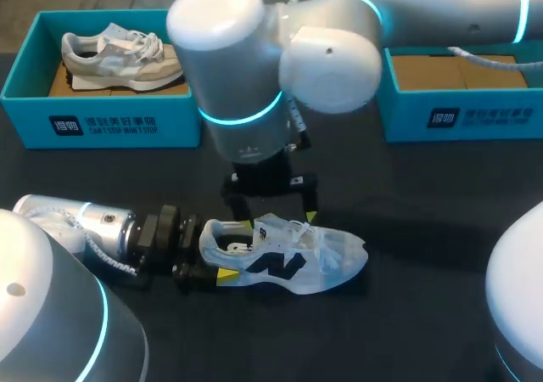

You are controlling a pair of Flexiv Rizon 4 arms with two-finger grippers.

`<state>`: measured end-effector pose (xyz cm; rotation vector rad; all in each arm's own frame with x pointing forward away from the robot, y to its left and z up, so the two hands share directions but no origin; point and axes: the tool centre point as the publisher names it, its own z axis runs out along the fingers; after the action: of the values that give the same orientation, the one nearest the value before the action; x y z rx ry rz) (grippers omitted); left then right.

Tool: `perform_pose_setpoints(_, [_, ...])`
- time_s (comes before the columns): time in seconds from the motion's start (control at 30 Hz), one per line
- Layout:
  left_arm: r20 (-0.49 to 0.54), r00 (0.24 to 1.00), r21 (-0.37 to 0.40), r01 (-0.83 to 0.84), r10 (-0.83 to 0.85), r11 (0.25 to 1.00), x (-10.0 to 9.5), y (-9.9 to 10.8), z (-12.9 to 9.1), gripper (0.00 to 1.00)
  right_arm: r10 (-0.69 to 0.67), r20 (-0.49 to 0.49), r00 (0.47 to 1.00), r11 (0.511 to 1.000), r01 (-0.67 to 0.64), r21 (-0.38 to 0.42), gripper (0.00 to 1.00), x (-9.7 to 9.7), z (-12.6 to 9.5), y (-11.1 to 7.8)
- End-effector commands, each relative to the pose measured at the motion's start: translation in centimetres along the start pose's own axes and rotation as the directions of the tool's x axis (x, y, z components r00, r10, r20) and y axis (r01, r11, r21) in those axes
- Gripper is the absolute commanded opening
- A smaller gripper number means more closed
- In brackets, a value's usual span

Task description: Take the shoe out of the shoebox, open the shoe tongue, remove and reinsert the insole, then place the shoe into the shoebox

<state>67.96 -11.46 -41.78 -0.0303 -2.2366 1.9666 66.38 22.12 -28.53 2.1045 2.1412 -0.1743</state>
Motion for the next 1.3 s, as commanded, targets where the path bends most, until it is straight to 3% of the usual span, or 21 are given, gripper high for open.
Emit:
perform_pose_setpoints(0.03, [0.002,1.0,0.0,0.0,0.0,1.0,0.1,0.2,0.1,0.0,0.101,0.191,0.976,0.995,-0.095,-0.04,1.0,1.7,0.7,-1.0])
perform_pose_setpoints(0.6, [0.002,1.0,0.0,0.0,0.0,1.0,0.1,0.2,0.1,0.0,0.114,0.311,0.944,0.993,-0.1,-0.058,1.0,3.4,3.0,-0.9])
perform_pose_setpoints(1.3, [0.002,1.0,0.0,0.0,0.0,1.0,0.1,0.2,0.1,0.0,0.164,0.307,0.938,0.984,-0.135,-0.113,1.0,1.2,6.0,0.7])
